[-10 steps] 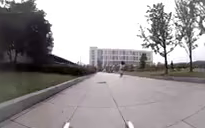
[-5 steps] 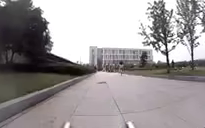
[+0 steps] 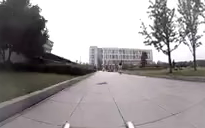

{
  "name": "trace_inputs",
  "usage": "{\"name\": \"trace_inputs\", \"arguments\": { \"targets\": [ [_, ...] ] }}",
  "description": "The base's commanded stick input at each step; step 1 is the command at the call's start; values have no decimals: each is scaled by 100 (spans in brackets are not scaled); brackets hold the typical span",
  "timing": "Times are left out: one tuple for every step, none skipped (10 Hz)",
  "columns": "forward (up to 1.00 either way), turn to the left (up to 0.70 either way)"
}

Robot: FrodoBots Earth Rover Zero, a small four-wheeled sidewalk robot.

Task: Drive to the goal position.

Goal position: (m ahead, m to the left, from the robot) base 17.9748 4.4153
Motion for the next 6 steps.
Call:
{"name": "trace_inputs", "arguments": {
  "targets": [
    [60,13],
    [60,15],
    [60,15],
    [60,15],
    [60,0],
    [60,0]
  ]
}}
